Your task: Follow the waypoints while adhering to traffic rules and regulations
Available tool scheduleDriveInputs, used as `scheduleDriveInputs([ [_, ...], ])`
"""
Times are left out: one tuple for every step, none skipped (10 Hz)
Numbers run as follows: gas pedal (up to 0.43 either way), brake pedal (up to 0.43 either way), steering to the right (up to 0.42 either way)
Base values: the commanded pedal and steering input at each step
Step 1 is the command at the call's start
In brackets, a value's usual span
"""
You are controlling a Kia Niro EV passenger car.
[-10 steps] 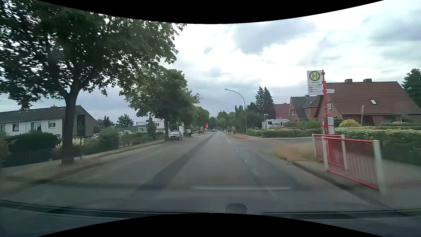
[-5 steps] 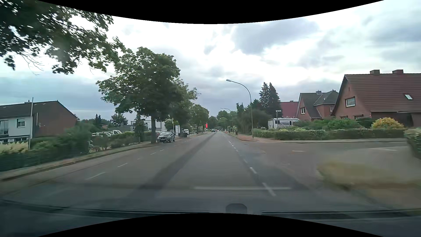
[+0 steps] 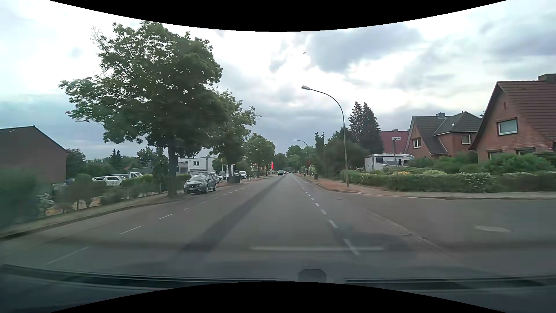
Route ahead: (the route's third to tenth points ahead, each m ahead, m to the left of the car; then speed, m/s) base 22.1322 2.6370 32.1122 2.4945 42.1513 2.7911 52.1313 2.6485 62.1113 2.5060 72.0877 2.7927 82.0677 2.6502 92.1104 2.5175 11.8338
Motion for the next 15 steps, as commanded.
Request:
scheduleDriveInputs([
  [0.157, 0.000, -0.004],
  [0.157, 0.000, -0.004],
  [0.150, 0.000, -0.004],
  [0.150, 0.000, -0.005],
  [0.150, 0.000, -0.004],
  [0.150, 0.000, -0.004],
  [0.150, 0.000, -0.004],
  [0.150, 0.000, -0.004],
  [0.138, 0.000, -0.004],
  [0.130, 0.000, -0.004],
  [0.130, 0.000, -0.004],
  [0.130, 0.000, -0.004],
  [0.130, 0.000, -0.004],
  [0.130, 0.000, -0.004],
  [0.130, 0.000, -0.004],
])
